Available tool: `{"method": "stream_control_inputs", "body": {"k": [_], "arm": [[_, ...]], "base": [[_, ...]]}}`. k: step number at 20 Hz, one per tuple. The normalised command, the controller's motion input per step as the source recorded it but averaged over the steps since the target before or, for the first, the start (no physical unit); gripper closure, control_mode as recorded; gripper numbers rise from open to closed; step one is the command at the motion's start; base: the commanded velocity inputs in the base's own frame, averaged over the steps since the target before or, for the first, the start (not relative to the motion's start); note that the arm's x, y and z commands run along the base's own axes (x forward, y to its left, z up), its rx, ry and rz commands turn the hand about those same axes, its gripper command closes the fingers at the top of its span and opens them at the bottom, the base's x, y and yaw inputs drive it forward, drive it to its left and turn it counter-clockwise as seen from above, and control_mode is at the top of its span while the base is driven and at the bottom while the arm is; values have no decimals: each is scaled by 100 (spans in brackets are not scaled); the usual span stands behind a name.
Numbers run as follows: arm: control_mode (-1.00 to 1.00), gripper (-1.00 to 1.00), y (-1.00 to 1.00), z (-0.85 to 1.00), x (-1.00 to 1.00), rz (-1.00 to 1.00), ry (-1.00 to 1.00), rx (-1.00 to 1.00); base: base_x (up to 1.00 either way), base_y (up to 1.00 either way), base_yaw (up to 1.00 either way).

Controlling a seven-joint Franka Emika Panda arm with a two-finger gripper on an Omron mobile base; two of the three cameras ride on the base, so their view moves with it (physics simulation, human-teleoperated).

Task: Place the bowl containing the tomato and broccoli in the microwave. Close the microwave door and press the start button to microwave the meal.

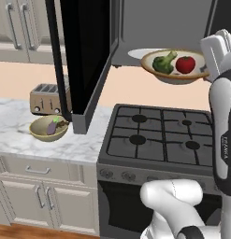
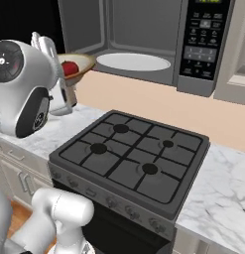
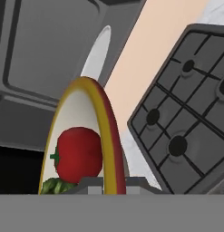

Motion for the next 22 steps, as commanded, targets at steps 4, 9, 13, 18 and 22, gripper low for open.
{"method": "stream_control_inputs", "body": {"k": [4, 9, 13, 18, 22], "arm": [[-100, 100, -25, 0, 51, -15, 0, 0], [-100, 100, -35, 0, 66, -11, 0, 5], [-100, 100, -33, 0, 62, -9, 0, 6], [-100, 100, -25, 0, 56, -8, 0, 4], [-100, 100, -7, -2, 50, -4, 0, 0]], "base": [[0, 0, 0], [0, 0, 0], [0, 0, 0], [0, 0, 0], [0, 0, 0]]}}
